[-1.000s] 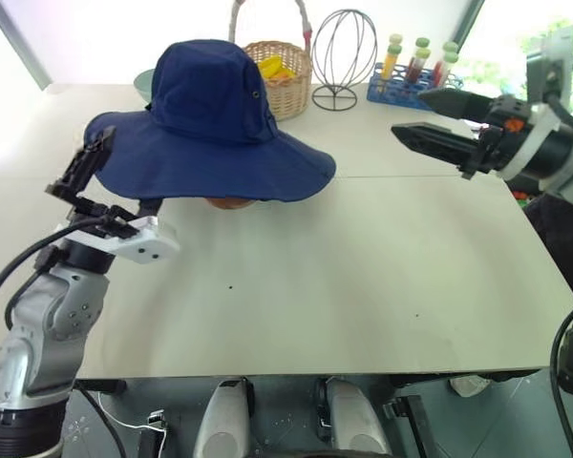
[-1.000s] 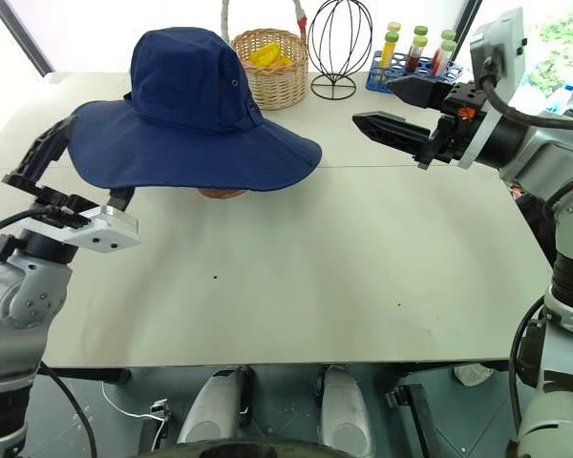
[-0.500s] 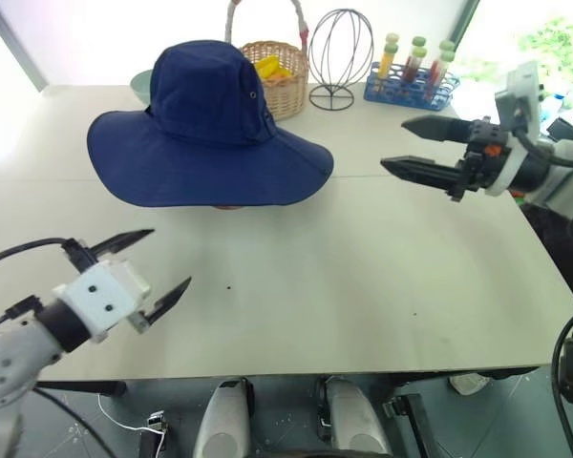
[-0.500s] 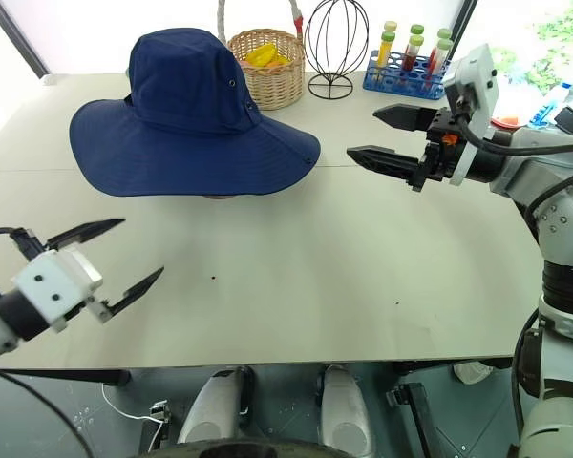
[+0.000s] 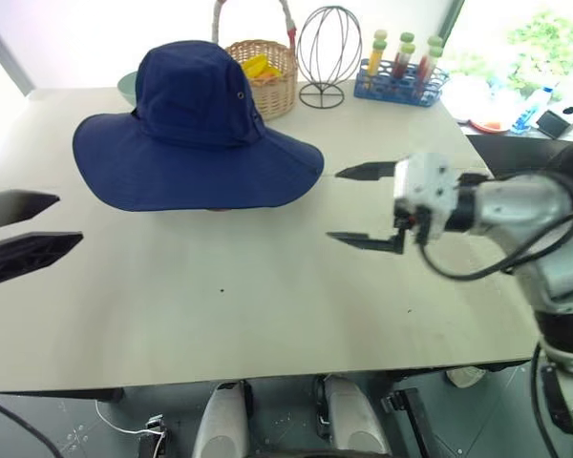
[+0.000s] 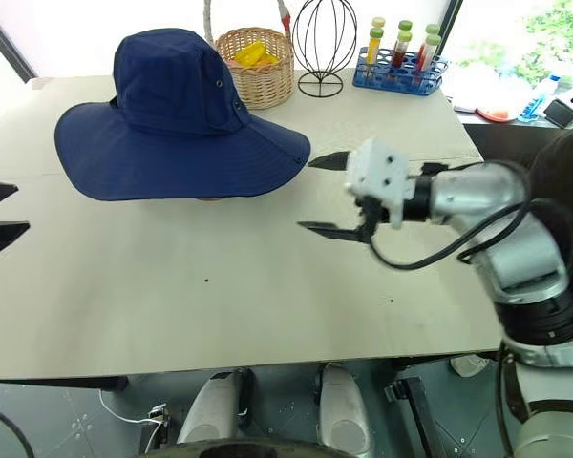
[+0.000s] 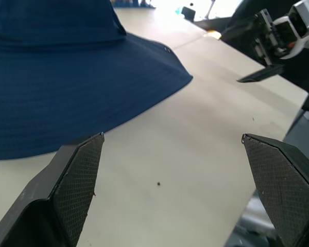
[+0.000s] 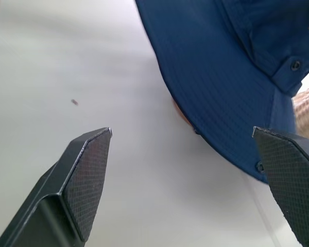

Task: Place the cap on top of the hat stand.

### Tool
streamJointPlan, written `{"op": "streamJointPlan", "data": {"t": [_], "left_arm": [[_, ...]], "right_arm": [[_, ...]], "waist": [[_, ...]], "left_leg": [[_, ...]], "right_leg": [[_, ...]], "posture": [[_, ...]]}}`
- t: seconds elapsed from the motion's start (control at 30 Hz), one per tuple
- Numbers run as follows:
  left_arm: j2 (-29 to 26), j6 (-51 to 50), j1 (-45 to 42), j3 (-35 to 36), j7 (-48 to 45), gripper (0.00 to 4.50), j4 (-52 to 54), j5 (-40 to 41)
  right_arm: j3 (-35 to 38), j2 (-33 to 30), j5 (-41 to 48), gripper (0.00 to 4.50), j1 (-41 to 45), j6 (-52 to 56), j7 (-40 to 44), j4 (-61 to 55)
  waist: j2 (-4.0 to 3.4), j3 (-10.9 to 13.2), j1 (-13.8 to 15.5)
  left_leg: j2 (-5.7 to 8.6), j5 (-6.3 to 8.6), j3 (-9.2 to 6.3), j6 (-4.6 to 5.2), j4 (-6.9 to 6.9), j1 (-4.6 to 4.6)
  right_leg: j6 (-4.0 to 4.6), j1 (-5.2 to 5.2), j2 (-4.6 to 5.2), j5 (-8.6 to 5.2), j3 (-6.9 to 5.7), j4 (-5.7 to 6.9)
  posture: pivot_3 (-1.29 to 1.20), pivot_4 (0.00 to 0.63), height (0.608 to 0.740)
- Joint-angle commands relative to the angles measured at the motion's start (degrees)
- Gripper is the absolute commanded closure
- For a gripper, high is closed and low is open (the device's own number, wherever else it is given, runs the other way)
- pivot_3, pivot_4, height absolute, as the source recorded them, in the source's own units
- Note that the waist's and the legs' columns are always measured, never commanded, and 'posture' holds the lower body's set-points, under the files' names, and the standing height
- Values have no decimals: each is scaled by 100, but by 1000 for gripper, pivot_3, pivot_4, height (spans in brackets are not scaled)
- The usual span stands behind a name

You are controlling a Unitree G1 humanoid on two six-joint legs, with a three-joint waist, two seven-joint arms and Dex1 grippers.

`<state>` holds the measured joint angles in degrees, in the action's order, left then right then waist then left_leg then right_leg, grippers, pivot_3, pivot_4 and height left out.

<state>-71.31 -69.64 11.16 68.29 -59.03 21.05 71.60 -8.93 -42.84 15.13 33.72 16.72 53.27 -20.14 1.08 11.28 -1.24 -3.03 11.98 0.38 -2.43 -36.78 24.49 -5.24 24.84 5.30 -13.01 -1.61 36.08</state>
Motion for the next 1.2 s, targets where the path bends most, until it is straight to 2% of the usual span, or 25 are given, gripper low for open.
{"op": "streamJointPlan", "data": {"t": [0.03,0.13,0.33,0.5,0.63,0.73,0.93,0.97,1.13,1.2], "left_arm": [[-278,-14,-249,130,-222,14,-146,-85],[-375,67,-562,-187,-145,14,-315,-142],[-337,148,-984,-644,-109,14,-332,-242],[-299,153,-1285,-864,-45,14,-398,-301],[-290,156,-1436,-976,-33,14,-446,-349],[-298,173,-1541,-1074,-39,0,-440,-405],[-297,173,-1728,-1198,-18,0,-483,-450],[-294,174,-1758,-1224,-11,0,-487,-458],[-258,225,-1811,-1326,-16,0,-470,-522],[-229,254,-1840,-1374,-3,0,-467,-540]], "right_arm": [[-354,488,-888,0,82,-642,-685,5],[-773,1028,-1748,0,223,-1237,-1295,498],[-1288,1982,-2874,0,507,-2038,-2261,1460],[-1417,2508,-3583,0,879,-2511,-3094,2526],[-1461,2684,-3998,0,1203,-2901,-3625,3241],[-1462,2748,-4120,892,1367,-3124,-3797,3610],[-1420,2732,-4235,4079,1428,-3361,-3855,3813],[-1414,2708,-4291,4463,1426,-3367,-3888,3809],[-1479,2455,-4687,4463,1492,-3680,-4055,3854],[-1490,2279,-5005,4463,1588,-3924,-4361,3906]], "waist": [[0,0,6],[3,-2,22],[7,-2,-1],[12,-3,-20],[12,-3,-26],[15,-3,-62],[17,-4,-134],[17,-4,-137],[17,-4,-137],[17,-4,-137]], "left_leg": [[0,0,0,0,0,1],[1,0,-1,-1,1,2],[2,-1,0,-2,5,6],[2,-17,-1,-26,41,1],[3,-25,-3,-36,54,-1],[3,-26,-4,-36,57,-2],[3,-26,-10,-35,59,-2],[2,-26,-11,-35,60,-4],[0,-26,-15,-35,65,-6],[0,-26,-16,-35,64,-6]], "right_leg": [[10,3,0,6,0,0],[14,7,1,8,0,-3],[16,3,2,9,1,-3],[18,9,-1,9,2,-3],[19,14,-2,9,2,-2],[19,13,-3,9,3,-2],[17,10,-6,10,3,-1],[16,10,-7,10,3,0],[16,11,-13,10,3,1],[16,11,-12,10,3,1]], "posture": [[0,150,740],[0,150,740],[0,150,740],[0,150,740],[0,150,740],[0,150,740],[0,150,740],[0,150,740],[0,150,740],[0,150,740]]}}
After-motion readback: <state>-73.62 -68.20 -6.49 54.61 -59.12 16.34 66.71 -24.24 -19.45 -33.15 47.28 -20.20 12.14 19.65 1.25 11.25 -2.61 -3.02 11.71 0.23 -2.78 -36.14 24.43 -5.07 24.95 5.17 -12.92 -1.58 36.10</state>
